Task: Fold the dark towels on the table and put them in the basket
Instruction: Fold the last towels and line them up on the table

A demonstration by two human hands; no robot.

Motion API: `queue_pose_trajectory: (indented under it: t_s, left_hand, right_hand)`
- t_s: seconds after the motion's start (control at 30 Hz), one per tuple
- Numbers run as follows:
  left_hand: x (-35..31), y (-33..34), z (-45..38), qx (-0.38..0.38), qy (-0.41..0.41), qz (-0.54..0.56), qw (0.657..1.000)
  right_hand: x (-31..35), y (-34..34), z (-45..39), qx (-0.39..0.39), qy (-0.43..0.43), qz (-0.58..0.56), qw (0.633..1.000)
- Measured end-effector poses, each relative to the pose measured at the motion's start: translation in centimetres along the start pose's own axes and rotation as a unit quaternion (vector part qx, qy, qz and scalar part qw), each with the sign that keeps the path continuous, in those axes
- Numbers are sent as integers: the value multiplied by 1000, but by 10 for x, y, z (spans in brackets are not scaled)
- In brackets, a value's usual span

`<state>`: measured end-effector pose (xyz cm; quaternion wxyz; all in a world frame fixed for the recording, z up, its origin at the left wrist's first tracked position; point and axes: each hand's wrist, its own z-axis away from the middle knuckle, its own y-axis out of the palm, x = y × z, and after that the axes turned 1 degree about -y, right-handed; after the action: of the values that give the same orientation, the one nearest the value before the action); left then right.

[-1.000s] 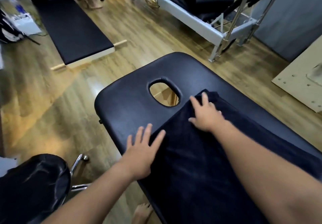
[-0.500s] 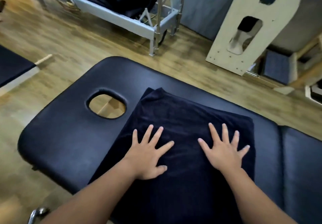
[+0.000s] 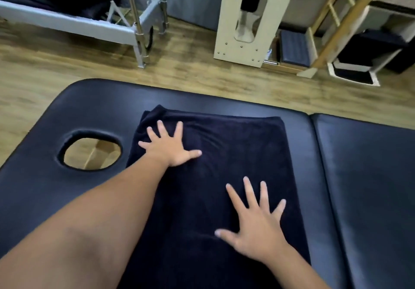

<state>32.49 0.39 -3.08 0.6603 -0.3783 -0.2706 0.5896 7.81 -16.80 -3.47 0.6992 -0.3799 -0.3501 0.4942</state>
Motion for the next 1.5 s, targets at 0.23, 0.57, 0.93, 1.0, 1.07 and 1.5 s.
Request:
queue_pose_trajectory:
  t_s: [0.23,0.57,0.93,1.0,1.07,1.5]
  left_hand:
    - [36,60,61,-107,33,-59,992]
    - [79,200,225,-176,196,-139,955]
    - [86,151,239,-152,193,-203,948]
    - [79,141,240,-140,195,-239,941]
    - [72,126,238,-132,172,-266,939]
    - [69,-56,122,-209,104,5,972]
  right_hand:
    - [-57,27,68,-26,23,3,999]
    - [-82,80,132,-55,-132,121,982]
    - [-87,55,134,-69,-83,149,983]
    - [-84,38,130,-58,-109,176,977]
    - [-88,23,123,-82,-129,141,978]
    - [-101,-130,-5,-276,-58,-9,959]
